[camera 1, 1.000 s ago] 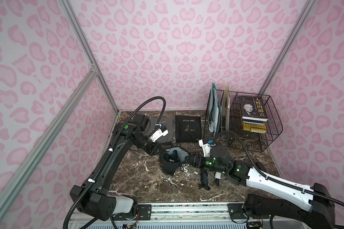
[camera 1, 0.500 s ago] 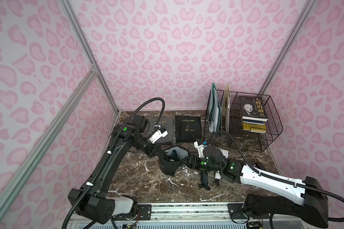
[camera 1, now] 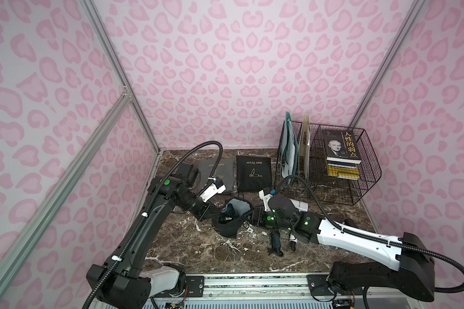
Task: Pack away hair dryers
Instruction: Adjust the drawstring bag at the center of the board.
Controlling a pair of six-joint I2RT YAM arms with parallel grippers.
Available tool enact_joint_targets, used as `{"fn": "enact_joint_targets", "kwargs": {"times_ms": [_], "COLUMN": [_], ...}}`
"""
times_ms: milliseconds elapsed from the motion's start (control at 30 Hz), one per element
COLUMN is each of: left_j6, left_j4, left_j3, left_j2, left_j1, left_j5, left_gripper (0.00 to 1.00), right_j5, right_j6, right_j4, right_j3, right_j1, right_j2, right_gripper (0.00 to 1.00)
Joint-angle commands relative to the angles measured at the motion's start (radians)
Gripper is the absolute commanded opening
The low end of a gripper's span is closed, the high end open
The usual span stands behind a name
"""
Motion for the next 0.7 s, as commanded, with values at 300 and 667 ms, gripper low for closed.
{"fn": "enact_joint_targets", "kwargs": {"times_ms": [300, 667], "left_j6": [0.014, -0.031], "left_j4": [0.023, 0.053], "left_j3": [-0.053, -0.077], "left_j2": [-0.054, -0.069], "left_j1": [0.001, 0.000], "left_j5": [-0.006, -0.108], "left_gripper": [0.02, 0.02], "right_j5": [-0.023, 0.000], "right_j6": [-0.045, -0.101], "right_j4": [0.001, -0.082], "right_j3": [0.068, 0.136], "right_j1": [-0.002, 0.004], "right_j2": [0.070, 0.149], "right_gripper": [0.49, 0.30]}}
